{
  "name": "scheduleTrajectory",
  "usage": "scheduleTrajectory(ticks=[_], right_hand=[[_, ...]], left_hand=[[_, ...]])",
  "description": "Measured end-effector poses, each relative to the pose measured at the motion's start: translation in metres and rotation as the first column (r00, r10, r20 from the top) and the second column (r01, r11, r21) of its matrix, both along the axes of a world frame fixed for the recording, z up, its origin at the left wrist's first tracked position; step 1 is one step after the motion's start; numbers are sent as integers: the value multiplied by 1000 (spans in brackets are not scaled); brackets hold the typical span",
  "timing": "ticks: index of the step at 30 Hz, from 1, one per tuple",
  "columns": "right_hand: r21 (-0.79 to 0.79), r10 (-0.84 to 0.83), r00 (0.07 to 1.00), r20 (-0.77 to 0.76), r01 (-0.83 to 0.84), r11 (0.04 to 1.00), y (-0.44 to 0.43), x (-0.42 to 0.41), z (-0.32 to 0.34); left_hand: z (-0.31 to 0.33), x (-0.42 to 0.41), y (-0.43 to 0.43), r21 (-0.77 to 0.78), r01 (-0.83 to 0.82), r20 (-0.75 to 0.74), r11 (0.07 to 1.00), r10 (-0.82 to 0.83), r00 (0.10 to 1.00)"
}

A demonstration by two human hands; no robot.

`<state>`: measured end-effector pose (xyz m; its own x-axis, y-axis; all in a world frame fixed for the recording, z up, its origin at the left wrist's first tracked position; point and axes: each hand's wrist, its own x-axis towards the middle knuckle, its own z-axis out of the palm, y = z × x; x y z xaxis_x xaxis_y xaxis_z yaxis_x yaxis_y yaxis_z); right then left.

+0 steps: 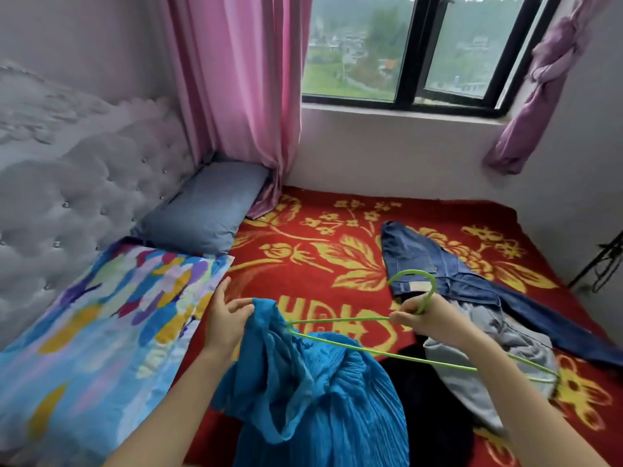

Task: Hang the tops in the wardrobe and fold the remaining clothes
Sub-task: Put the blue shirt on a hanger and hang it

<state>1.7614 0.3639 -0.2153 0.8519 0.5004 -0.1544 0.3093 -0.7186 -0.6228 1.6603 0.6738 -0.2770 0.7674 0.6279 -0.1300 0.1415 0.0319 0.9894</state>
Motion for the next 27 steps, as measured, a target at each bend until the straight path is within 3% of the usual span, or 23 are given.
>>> scheduleTrajectory(ticks=[4, 7, 9, 10, 11, 12, 13, 14, 15, 16, 19, 20, 24, 25, 27], right_hand=[[104, -2, 1000, 7, 2, 995, 13, -15, -2], [250, -24, 998, 55, 9, 968, 41, -25, -3], [300, -21, 998, 60, 2, 954, 60, -30, -12], [317, -18, 998, 55, 0, 949, 67, -33, -18], [335, -13, 999, 40, -2, 942, 73, -36, -24], [360, -6, 1000, 20, -1, 933, 76, -38, -30], [396, -2, 1000, -7, 5, 918, 79, -39, -36], [436, 2, 999, -33, 12, 900, 82, -40, -40], [464, 2, 999, -47, 20, 885, 85, -41, -42], [484, -2, 998, -55, 29, 875, 91, -42, -42], [552, -7, 998, -67, 43, 833, 104, -40, -37], [573, -9, 998, -67, 46, 818, 107, -40, -35], [644, 23, 998, -51, 16, 765, 127, -56, -28], [632, 22, 998, -54, 17, 774, 136, -60, -28], [585, -62, 998, -16, 60, 809, 152, -66, -27]], left_hand=[[4, -10, -1, -98, 75, 72, 992, -68, 995], [8, -18, 4, -65, 151, 86, 986, -146, 986], [13, -27, 11, 67, 214, 55, 975, -218, 974], [13, -31, 15, 243, 232, 26, 942, -245, 969], [15, -36, 20, 525, 226, -23, 821, -252, 967], [16, -39, 25, 804, 186, -65, 565, -227, 972], [15, -42, 31, 956, 115, -63, 270, -194, 979], [18, -45, 33, 994, 77, -61, 79, -188, 980], [21, -47, 35, 997, 72, -73, -10, -195, 978], [24, -48, 39, 997, 71, -75, -23, -219, 973], [28, -45, 54, 983, 117, -62, 138, -354, 933], [31, -43, 56, 980, 128, -61, 154, -378, 924], [43, -42, 42, 989, 141, -98, 43, -520, 849], [45, -41, 37, 988, 150, -103, 45, -537, 838], [45, -37, 31, 974, 184, -88, 133, -524, 847]])
